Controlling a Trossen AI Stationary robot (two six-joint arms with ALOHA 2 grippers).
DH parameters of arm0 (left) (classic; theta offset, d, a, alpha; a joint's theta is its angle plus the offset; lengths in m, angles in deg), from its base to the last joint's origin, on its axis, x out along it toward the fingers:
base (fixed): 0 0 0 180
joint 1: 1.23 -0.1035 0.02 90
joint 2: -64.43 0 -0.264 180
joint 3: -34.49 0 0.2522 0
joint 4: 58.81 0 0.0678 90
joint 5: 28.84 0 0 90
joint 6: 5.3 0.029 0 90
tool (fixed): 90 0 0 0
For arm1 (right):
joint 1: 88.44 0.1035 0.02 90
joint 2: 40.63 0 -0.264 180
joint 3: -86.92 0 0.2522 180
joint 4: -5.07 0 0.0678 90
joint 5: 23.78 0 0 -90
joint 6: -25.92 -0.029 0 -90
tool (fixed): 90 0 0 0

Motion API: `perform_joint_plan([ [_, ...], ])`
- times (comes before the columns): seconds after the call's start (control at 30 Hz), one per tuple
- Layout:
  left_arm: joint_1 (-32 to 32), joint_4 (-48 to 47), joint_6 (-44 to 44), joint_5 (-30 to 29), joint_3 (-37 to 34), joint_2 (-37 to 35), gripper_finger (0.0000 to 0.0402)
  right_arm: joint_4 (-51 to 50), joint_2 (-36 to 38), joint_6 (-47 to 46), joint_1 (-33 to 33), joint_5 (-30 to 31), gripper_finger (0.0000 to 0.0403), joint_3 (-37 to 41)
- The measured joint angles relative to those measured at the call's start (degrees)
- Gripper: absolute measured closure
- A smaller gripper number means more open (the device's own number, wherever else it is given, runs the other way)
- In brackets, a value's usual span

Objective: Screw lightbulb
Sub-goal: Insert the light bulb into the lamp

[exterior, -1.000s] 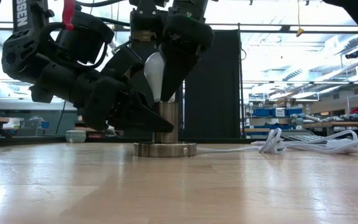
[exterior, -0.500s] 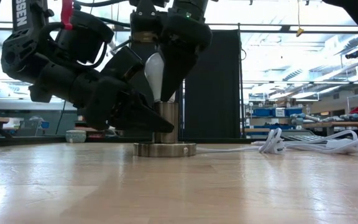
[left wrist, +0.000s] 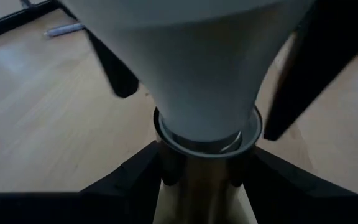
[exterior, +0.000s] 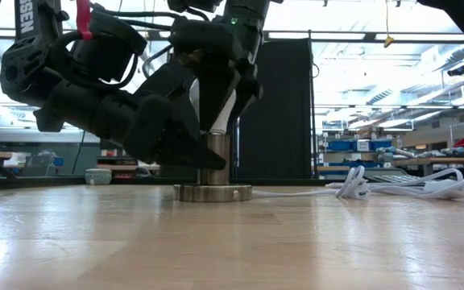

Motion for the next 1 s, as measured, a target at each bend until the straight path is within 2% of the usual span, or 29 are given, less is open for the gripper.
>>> perform_joint_plan([
  [0.23, -0.17, -0.54, -2.31, -2.53, 0.02, -0.05, 0.0195, 0.42, -0.15, -18.04, 0.23, -0.26, 0.0144, 0.02],
  [0.43, -0.11, -0.67, -3.11, -2.42, 0.00, -0.05, 0.0195, 1.27, -0.15, -24.02, 0.21, 0.56, 0.0156, 0.07],
  [0.63, 0.26, -1.48, -3.07, -2.44, -0.02, -0.15, 0.0195, 1.55, -0.15, -22.90, 0.22, 0.96, 0.0153, 0.09],
  [1.0, 0.26, -1.81, -2.84, -1.59, -0.39, -0.16, 0.0195, -0.53, 0.80, -19.36, 1.16, -1.76, 0.0102, 0.04],
])
